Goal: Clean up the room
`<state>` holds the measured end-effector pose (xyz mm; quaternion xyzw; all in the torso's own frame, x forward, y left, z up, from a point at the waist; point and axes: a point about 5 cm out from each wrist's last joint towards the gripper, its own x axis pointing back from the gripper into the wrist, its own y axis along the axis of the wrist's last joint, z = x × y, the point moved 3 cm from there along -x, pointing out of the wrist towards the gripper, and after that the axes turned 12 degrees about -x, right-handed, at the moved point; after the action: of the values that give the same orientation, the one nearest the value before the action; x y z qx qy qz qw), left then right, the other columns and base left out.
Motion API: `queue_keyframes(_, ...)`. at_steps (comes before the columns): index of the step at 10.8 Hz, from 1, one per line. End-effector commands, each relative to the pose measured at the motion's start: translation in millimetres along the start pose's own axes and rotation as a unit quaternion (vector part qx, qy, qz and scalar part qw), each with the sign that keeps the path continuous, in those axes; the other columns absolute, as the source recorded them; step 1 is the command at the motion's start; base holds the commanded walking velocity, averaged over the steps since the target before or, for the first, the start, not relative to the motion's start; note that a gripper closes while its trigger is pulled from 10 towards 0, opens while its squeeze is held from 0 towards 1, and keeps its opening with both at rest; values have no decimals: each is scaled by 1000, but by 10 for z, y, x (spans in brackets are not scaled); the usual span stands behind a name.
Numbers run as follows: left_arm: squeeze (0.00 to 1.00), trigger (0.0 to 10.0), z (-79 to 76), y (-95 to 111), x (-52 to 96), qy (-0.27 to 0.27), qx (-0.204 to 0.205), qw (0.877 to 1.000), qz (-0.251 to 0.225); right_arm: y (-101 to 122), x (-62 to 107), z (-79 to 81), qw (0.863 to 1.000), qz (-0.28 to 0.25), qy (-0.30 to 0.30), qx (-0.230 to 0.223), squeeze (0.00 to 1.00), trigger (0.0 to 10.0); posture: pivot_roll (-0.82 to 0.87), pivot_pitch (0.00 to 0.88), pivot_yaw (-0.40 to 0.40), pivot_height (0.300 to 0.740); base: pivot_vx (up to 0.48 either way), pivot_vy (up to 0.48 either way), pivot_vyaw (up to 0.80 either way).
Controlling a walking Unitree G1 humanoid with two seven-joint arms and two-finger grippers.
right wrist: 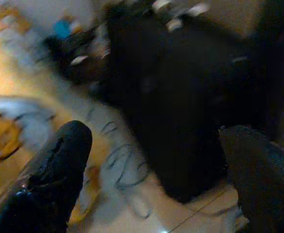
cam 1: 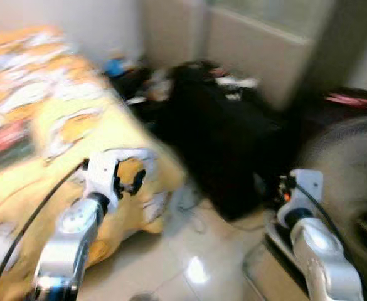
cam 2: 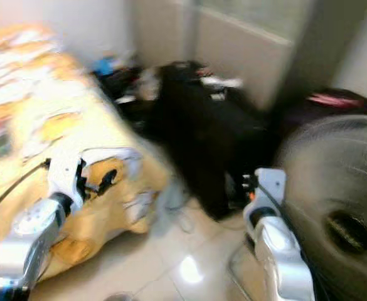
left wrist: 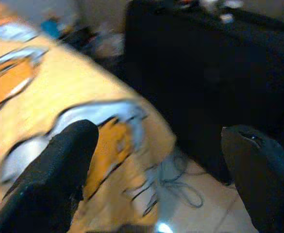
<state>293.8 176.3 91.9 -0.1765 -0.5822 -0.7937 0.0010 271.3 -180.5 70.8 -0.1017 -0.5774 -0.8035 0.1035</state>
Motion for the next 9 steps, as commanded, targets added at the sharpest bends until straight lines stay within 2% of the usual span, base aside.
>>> queue_keyframes(1,0,0,-16,-25,20,4,2,1000,9,19,30,3,1000,-2,0,-2,0,2314,-39,0,-15,740,0,0,800)
queue_keyframes(2,0,0,-15,-15,20,3,4,1000,8,49,34,-25,1000,-9,-10,-8,0,0,-42,0,-12,740,0,0,800)
queue_keyframes(3,0,0,-14,40,-2,8,-2,1000,-1,88,-33,-90,998,-15,-29,46,0,0,-45,0,-18,740,0,0,800)
queue_keyframes(4,0,10000,10,65,-2,25,-13,1000,-4,168,-93,-91,996,-29,-40,69,0,10000,-38,0,-24,740,0,0,731)
queue_keyframes(5,0,10000,28,61,1,35,-18,999,-2,210,-136,-78,996,-36,-47,70,0,10000,-32,0,-27,740,0,0,406)
queue_keyframes(6,0,10000,61,96,-27,49,-55,997,-10,126,-172,-69,997,-13,-64,26,0,10000,-25,0,-28,740,0,0,0)
queue_keyframes(7,0,10000,65,86,-7,44,-47,998,-10,126,-162,-5,998,-24,-50,17,0,10000,-18,0,-28,740,0,345,0)
queue_keyframes(8,0,10000,84,51,28,49,-39,998,-3,187,-161,-20,996,-54,-73,10,0,10000,-13,0,-32,740,0,394,0)
queue_keyframes(9,0,10000,78,117,26,55,-45,997,-16,261,-159,4,996,-68,-52,-1,0,10000,-2,0,-45,740,0,390,0)
